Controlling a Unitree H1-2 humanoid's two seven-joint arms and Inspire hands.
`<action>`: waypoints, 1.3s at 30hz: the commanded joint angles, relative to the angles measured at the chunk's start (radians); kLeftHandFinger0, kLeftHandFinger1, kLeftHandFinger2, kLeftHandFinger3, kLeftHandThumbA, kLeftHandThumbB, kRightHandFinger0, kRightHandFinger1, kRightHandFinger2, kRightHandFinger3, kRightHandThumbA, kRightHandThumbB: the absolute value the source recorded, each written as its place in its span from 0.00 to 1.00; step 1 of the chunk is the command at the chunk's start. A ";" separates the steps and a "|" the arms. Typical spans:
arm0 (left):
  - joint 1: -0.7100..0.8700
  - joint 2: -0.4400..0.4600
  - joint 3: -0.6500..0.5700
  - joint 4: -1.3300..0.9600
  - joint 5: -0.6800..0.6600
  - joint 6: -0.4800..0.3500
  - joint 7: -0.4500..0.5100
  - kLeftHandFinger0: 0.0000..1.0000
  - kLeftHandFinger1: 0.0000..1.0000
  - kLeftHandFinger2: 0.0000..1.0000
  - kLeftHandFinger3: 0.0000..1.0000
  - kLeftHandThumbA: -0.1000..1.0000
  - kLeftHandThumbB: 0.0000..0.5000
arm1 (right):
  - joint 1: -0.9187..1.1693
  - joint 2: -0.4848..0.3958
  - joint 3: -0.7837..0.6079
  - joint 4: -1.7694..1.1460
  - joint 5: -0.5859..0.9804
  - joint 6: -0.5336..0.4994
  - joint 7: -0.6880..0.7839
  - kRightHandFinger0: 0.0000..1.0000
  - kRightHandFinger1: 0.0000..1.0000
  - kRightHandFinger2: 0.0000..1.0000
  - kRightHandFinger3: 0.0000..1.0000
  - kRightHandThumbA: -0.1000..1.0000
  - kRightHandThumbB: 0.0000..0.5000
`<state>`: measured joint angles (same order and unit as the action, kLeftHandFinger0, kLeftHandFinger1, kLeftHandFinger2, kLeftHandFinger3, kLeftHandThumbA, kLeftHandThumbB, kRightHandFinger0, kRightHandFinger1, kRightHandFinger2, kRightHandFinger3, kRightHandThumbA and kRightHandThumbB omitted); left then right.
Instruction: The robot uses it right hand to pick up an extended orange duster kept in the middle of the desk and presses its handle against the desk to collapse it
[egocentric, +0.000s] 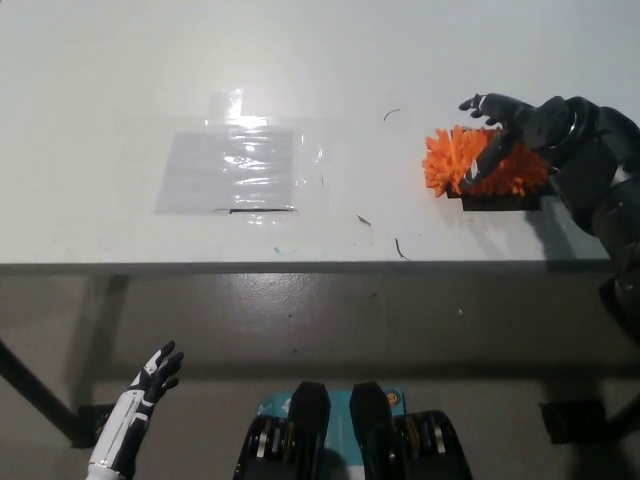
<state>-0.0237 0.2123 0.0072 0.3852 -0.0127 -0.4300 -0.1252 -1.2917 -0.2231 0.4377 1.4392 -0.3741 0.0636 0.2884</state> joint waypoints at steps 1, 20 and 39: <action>-0.006 0.018 0.007 -0.025 -0.007 -0.040 -0.016 1.00 1.00 1.00 1.00 1.00 0.61 | -0.026 0.000 -0.016 0.008 0.007 -0.031 0.001 1.00 1.00 1.00 1.00 1.00 0.84; -0.018 0.032 0.011 -0.045 -0.005 -0.040 -0.021 1.00 1.00 1.00 1.00 1.00 0.56 | 0.073 0.038 0.100 0.027 -0.078 0.092 -0.065 1.00 1.00 1.00 1.00 0.67 0.63; -0.047 0.041 0.018 -0.040 -0.025 -0.040 -0.037 1.00 1.00 1.00 1.00 1.00 0.56 | 0.050 -0.001 0.176 0.015 -0.171 -0.042 -0.385 0.22 0.28 0.38 0.65 0.00 0.43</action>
<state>-0.0563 0.2337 0.0126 0.3751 -0.0198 -0.4305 -0.1428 -1.2145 -0.2012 0.6032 1.4511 -0.5128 0.0567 -0.0248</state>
